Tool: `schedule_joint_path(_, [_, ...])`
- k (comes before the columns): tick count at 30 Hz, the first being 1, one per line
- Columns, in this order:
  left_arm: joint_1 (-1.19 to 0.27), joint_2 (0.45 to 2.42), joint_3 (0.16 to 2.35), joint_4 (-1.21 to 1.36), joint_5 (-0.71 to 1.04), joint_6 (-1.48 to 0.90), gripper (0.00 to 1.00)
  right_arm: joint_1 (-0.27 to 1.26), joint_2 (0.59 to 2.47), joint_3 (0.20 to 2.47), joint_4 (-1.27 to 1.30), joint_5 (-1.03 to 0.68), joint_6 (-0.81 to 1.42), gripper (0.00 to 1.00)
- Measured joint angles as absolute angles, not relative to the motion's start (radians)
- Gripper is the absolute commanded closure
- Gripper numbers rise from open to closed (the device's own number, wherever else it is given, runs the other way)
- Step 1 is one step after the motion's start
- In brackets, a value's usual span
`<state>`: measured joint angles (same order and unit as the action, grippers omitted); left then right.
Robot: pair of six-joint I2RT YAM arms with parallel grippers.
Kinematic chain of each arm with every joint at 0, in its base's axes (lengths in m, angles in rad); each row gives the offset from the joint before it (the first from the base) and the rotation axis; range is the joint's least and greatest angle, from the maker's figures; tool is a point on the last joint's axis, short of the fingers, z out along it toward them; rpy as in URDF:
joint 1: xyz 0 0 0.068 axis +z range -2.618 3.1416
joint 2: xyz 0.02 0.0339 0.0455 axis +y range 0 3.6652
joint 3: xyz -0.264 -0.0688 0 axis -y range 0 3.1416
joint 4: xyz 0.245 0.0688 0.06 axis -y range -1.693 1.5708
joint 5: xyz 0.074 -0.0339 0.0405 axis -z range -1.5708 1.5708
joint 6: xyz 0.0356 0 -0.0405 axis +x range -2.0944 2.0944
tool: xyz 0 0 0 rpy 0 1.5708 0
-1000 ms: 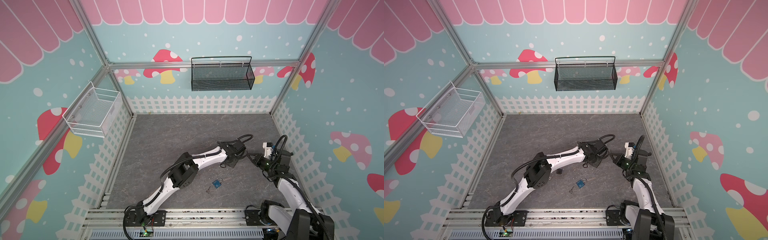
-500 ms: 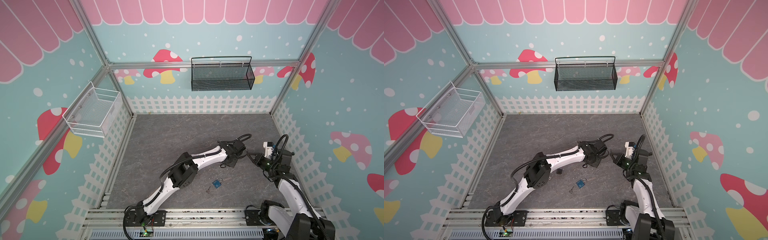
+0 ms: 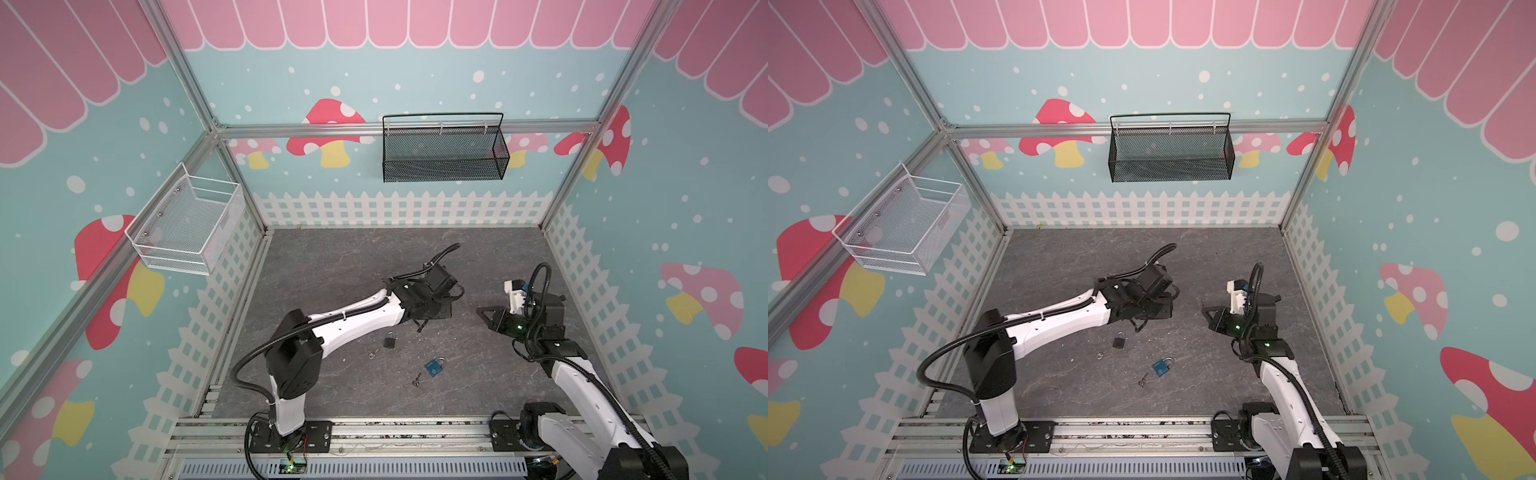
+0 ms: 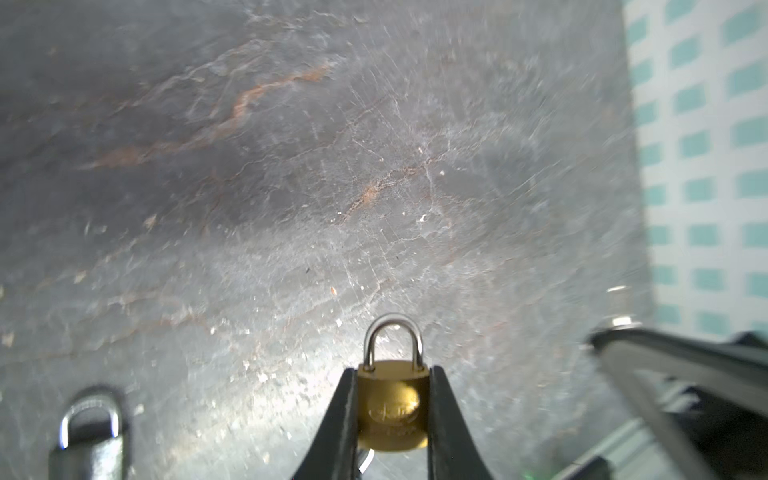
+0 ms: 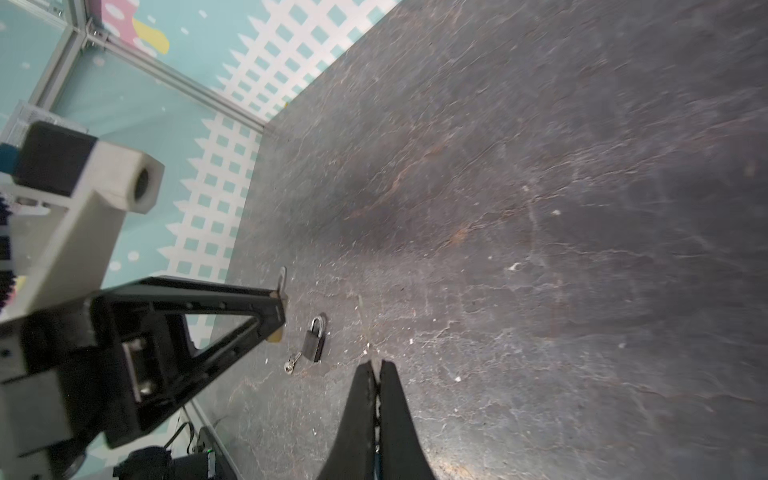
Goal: Unlock with the key
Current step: 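Lift the brass padlock with the left gripper while the right gripper moves toward it, then hold the brass padlock up with the left gripper while the right gripper approaches it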
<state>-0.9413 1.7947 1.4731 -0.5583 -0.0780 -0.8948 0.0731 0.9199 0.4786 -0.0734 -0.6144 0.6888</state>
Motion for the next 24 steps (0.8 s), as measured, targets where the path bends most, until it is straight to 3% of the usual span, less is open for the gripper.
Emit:
schedule_joint_path(4, [-0.944,1.704,1.350,-0.466,-0.078,-1.019,1.00,0.196,0.879,0.438,-0.034,-0.572,0.758,1.00])
schedule_joint_path(16, [-0.945,1.660,1.261,-0.398,-0.138,-1.188,1.00,0.558,0.851,0.334,0.122,-0.362,0.972,1.00])
schedule_joint_path(24, [-0.956,1.657,1.262,-0.406,-0.184,-1.198,1.00,0.656,0.937,0.341,0.215,-0.260,1.041,1.00])
